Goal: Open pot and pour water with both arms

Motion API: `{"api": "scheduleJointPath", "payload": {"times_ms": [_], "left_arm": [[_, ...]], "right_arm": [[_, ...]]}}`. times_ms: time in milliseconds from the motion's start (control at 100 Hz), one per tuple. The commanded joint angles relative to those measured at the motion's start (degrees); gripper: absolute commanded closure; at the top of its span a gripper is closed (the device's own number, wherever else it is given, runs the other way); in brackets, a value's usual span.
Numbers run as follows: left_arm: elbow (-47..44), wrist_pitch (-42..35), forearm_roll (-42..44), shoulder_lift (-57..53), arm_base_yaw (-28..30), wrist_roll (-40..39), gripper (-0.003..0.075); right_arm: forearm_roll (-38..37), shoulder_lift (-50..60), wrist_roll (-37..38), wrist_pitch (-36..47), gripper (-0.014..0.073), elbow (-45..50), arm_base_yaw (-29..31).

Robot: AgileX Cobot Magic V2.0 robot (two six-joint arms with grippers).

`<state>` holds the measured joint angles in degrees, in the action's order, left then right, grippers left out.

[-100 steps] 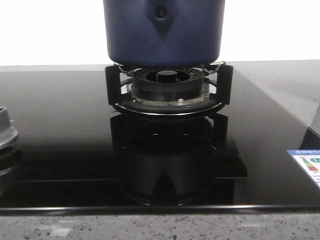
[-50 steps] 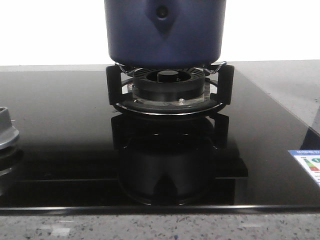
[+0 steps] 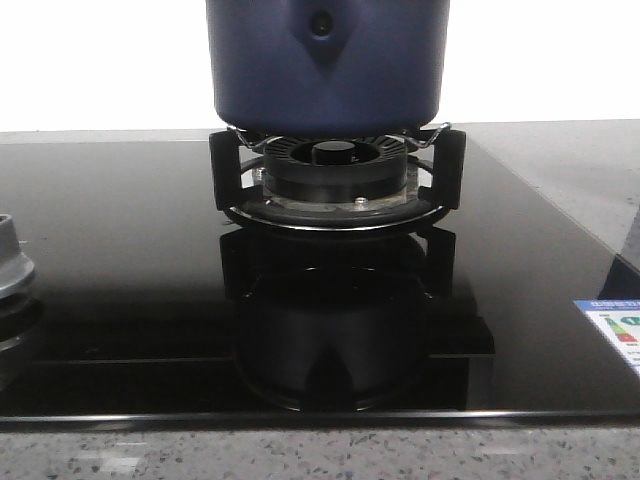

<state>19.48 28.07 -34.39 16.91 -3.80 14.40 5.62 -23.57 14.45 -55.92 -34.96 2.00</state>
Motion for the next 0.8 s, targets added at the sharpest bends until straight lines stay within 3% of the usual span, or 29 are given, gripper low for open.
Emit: {"api": "scheduleJointPath", "payload": {"times_ms": [0, 170, 330, 430, 610, 710, 790], "left_arm": [[6.2, 2.8, -7.8, 6.2, 0.1, 10.8, 0.0728], [11.2, 10.9, -36.8, 14.2, -3.7, 39.8, 0.0724], [15.2, 25.5, -53.8, 22.6, -5.9, 55.5, 0.0724], [18.6, 29.9, -55.7, 27.7, -5.9, 59.7, 0.0724], [25.9, 31.3, -55.7, 35.1, -7.4, 71.9, 0.0692], [29.7, 30.6, -55.5, 38.7, -10.1, 77.8, 0.0559], [32.8, 28.0, -55.3, 41.9, -12.0, 78.7, 0.0409]], "right_arm": [[3.7, -4.9, -3.3, -4.6, 0.0665, -5.9, -3.0], [19.5, -10.0, -15.0, -7.7, 0.0665, -12.0, -7.9], [32.7, -10.0, -28.6, -4.3, 0.0665, -15.2, -8.3], [37.7, -10.0, -38.7, -0.6, 0.0665, -17.1, -8.3], [37.7, -10.0, -39.5, 9.0, 0.0664, -18.5, -8.3], [36.5, -10.0, -40.5, 11.5, 0.0629, -18.5, -8.3], [35.7, -10.0, -41.3, 11.6, 0.0531, -18.5, -8.3]]}}
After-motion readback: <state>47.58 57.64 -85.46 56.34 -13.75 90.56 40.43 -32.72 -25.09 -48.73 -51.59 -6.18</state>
